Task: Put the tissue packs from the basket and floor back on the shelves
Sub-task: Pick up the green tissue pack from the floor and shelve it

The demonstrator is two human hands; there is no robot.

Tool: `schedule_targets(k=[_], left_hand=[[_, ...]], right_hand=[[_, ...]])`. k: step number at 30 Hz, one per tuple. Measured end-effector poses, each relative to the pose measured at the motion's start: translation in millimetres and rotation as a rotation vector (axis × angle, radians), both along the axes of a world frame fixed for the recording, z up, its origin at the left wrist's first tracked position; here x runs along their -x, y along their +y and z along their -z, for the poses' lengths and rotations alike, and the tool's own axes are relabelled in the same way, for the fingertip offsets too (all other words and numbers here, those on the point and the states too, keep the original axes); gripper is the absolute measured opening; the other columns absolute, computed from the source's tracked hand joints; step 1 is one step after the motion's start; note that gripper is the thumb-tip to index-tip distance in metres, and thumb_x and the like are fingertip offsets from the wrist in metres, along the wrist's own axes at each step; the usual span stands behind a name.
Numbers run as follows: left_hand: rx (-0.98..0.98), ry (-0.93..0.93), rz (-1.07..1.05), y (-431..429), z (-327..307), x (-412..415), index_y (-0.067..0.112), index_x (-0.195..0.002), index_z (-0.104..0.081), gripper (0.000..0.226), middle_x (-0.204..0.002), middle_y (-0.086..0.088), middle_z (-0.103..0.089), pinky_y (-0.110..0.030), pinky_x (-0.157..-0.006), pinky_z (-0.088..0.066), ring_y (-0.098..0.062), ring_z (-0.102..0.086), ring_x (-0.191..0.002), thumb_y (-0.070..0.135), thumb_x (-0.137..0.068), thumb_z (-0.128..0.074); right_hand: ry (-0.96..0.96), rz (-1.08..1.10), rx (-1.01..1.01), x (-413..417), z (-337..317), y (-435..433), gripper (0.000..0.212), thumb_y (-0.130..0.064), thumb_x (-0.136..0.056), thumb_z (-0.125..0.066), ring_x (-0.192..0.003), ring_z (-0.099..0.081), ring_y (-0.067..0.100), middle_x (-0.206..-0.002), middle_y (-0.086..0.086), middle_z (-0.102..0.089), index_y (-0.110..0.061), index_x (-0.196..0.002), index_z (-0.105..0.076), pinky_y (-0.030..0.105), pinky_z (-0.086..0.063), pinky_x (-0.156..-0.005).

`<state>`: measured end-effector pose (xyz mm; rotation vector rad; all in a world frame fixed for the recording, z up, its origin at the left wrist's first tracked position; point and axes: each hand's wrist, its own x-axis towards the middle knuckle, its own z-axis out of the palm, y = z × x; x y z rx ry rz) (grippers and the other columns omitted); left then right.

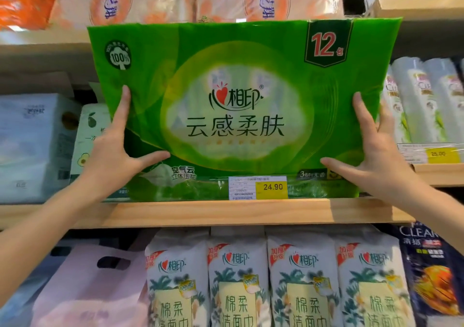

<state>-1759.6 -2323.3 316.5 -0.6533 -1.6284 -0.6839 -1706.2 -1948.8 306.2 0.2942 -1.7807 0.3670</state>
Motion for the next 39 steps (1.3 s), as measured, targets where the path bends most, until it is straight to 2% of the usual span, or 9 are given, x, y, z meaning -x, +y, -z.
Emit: schedule_targets(k=[3, 8, 10, 12, 16, 21, 26, 31, 39], left_hand=[[0.008, -0.019, -0.026, -5, 0, -3, 0.044, -0.142, 0.01, 0.115, -0.15, 0.01, -0.019, -0.029, -0.104, -0.023, -0.008, -0.026, -0.13, 0.046, -0.059, -0.069], [0.005, -0.04, -0.174, -7, 7, -10, 0.05, -0.138, 0.016, 0.118, -0.154, -0.019, -0.013, -0.052, -0.096, -0.04, -0.038, -0.042, -0.125, 0.071, -0.058, -0.068], [-0.019, -0.05, -0.242, -8, 9, -10, 0.048, -0.14, 0.012, 0.111, -0.156, -0.018, 0.006, -0.053, -0.1, -0.037, -0.037, -0.024, -0.138, 0.073, -0.061, -0.061], [0.009, 0.034, -0.349, -9, 8, -9, 0.04, -0.145, 0.006, 0.102, -0.155, -0.016, 0.017, -0.051, -0.112, -0.018, -0.032, 0.0, -0.144, 0.076, -0.068, -0.049], [0.037, 0.276, -0.489, -4, -3, -18, 0.009, -0.145, -0.019, 0.089, -0.155, -0.021, 0.0, -0.049, -0.113, 0.003, -0.027, 0.002, -0.144, 0.065, -0.079, -0.04], [0.098, 0.494, -0.537, 21, -45, -48, 0.021, -0.147, -0.012, 0.083, -0.154, -0.023, -0.009, -0.058, -0.112, -0.001, -0.036, -0.006, -0.143, 0.066, -0.082, -0.036], [0.159, 0.412, -0.666, 37, -78, -37, 0.032, -0.147, -0.001, 0.098, -0.157, -0.017, -0.003, -0.064, -0.109, 0.002, -0.04, 0.0, -0.143, 0.087, -0.068, -0.019], [0.15, 0.416, -0.676, 39, -89, -19, 0.035, -0.147, -0.002, 0.098, -0.151, -0.019, -0.02, -0.063, -0.11, 0.002, -0.037, -0.011, -0.141, 0.088, -0.066, -0.02], [0.164, 0.409, -0.674, 38, -91, -17, 0.034, -0.147, -0.003, 0.099, -0.148, -0.022, -0.022, -0.061, -0.11, 0.004, -0.038, -0.011, -0.14, 0.088, -0.066, -0.019]], right_hand=[[0.165, 0.25, -0.112, -8, -8, -13, 0.105, -0.064, -0.069, -0.057, -0.142, 0.009, 0.034, -0.154, 0.02, 0.011, -0.021, -0.147, -0.001, 0.048, -0.006, -0.113], [0.228, 0.387, -0.221, -25, -45, -38, 0.115, -0.085, -0.056, -0.039, -0.141, 0.009, 0.04, -0.153, 0.025, 0.009, -0.028, -0.146, 0.004, 0.053, 0.009, -0.11], [0.243, 0.401, -0.251, -31, -55, -45, 0.121, -0.09, -0.05, -0.037, -0.14, 0.009, 0.043, -0.152, 0.028, 0.009, -0.029, -0.146, 0.003, 0.056, 0.01, -0.109], [0.263, 0.385, -0.249, -38, -63, -51, 0.123, -0.094, -0.047, -0.033, -0.14, 0.009, 0.045, -0.152, 0.029, 0.007, -0.03, -0.146, 0.001, 0.059, 0.009, -0.109], [0.292, 0.362, -0.216, -41, -76, -66, 0.125, -0.094, -0.044, -0.035, -0.141, 0.005, 0.042, -0.154, 0.023, -0.001, -0.031, -0.146, 0.0, 0.059, 0.008, -0.109], [0.323, 0.356, -0.176, -32, -79, -73, 0.119, -0.093, -0.047, -0.035, -0.138, -0.004, 0.044, -0.146, 0.026, -0.018, -0.032, -0.145, -0.006, 0.06, 0.008, -0.108], [0.34, 0.345, -0.161, -22, -86, -70, 0.118, -0.094, -0.046, -0.034, -0.138, -0.005, 0.043, -0.144, 0.026, -0.021, -0.031, -0.143, -0.013, 0.058, 0.008, -0.109], [0.325, 0.353, -0.146, -11, -97, -69, 0.115, -0.092, -0.042, -0.039, -0.137, -0.009, 0.042, -0.141, 0.025, -0.023, -0.033, -0.138, -0.016, 0.06, 0.006, -0.11], [0.315, 0.337, -0.121, -9, -96, -71, 0.113, -0.088, -0.044, -0.047, -0.139, -0.002, 0.044, -0.15, 0.023, -0.012, -0.036, -0.14, -0.016, 0.058, 0.006, -0.109]])
